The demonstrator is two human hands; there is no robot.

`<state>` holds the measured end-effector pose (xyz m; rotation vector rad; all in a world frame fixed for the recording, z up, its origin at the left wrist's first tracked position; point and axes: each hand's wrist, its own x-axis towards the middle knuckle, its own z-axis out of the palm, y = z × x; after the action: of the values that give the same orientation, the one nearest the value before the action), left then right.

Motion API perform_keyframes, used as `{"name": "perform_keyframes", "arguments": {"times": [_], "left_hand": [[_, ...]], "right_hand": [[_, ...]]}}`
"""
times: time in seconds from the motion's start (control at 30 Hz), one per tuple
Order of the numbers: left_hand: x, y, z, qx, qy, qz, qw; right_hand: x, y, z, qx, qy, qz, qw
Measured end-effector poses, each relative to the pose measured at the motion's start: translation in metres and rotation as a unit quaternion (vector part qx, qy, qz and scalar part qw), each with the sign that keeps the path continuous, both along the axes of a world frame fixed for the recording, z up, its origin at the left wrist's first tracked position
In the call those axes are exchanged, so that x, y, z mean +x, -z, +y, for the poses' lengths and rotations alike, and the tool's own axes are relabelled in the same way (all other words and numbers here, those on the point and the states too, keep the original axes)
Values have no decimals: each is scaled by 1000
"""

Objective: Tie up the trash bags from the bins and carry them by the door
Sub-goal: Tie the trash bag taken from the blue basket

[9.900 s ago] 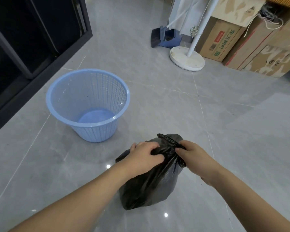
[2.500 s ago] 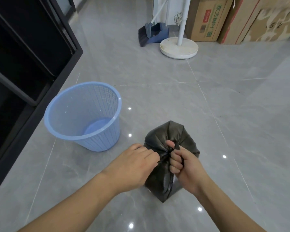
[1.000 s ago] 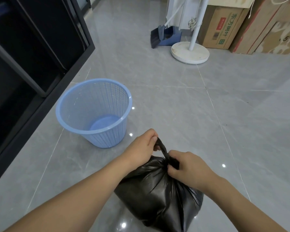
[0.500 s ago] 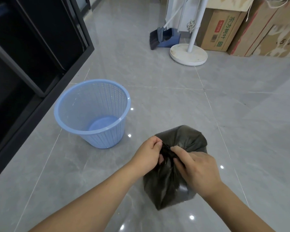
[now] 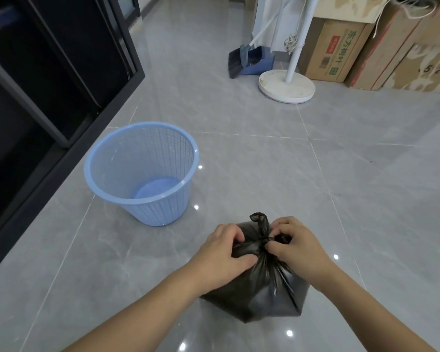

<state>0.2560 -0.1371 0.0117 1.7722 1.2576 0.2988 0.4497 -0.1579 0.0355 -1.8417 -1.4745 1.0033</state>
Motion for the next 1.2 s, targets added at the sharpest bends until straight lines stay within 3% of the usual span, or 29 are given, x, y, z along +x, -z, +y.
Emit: {"name": "perform_keyframes", "arguments": {"times": [0.17,0.43,0.7,0.87,0.97,1.07,1.13,1.2], "left_hand": [[0,8,8,149,26,79,985],[-3,9,14,153,38,89,984],[-4,9,19,162,65,115,978],[1,11,17,168,90,136,972],[7,11,15,159,80,128,976],[12,7,19,152,68,119,979],[10,5,23,145,65,129,979],[8,7,28,143,69,150,976]], "right_hand": [[-3,-3,-2,-96,-1,154,983],[-5,-6,-3,-131,57,366,920],[2,-10,2,-289,-3,376,881],[-5,-10,7,-302,-12,192,934],[-10,-5,10,-227,-12,27,973],[-8,2,11,-163,-76,-157,971],[-6,4,11,-187,-81,-180,962],[-2,2,12,-241,-78,-86,964]]}}
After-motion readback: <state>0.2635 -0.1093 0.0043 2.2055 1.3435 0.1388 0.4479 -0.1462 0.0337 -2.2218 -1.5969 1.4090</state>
